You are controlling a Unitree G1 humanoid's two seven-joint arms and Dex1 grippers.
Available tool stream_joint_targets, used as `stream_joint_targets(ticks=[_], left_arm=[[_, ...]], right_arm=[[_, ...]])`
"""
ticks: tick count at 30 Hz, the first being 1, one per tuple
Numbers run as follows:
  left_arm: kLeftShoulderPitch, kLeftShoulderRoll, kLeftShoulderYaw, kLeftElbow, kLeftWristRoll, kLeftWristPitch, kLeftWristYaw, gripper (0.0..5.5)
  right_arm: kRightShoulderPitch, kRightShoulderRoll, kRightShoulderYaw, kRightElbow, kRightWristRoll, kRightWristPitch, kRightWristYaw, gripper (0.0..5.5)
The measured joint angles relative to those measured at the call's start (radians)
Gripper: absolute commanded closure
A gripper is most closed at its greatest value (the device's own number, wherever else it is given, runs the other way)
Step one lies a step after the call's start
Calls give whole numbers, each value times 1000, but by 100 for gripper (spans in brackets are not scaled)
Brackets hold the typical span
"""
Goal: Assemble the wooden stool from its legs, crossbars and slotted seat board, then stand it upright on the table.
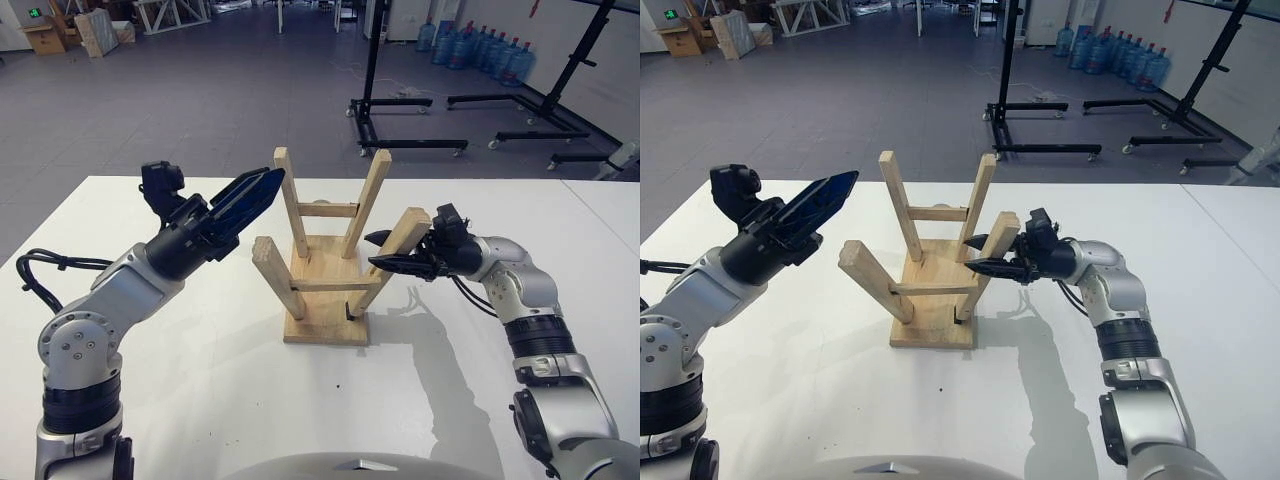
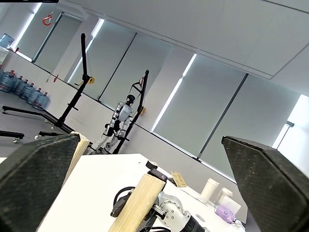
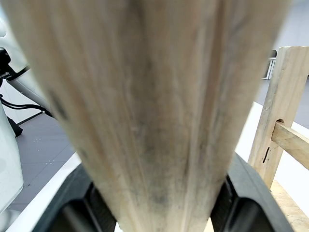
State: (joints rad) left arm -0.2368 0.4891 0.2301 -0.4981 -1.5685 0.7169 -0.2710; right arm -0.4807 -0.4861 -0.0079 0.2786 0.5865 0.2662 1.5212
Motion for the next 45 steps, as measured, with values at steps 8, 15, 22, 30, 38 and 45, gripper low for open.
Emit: stream_joint_targets(ticks=[8,15,22,30,38,45], left_arm=[[1,-2,-10,-3,2,0,0,10],[4,-2,-11,-5,2,0,-1,10],[8,-2,-11,-5,2,0,-1,10],[9,-2,-18,-6,2,0,-1,10],[10,-2,-20,-9,0,0,6,10],[10,-2,-20,-9,-7,0,9,10]], right_arm=[[63,1,-30,-29,22,-16,-47,345],[134,2,-76,-39,55,-49,-82,345],[200,20,-81,-143,66,-49,-162,345],[207,25,-80,-199,73,-1,-216,345],[271,37,-79,-307,81,15,-241,345],[304,64,-80,-303,81,-52,-248,345]])
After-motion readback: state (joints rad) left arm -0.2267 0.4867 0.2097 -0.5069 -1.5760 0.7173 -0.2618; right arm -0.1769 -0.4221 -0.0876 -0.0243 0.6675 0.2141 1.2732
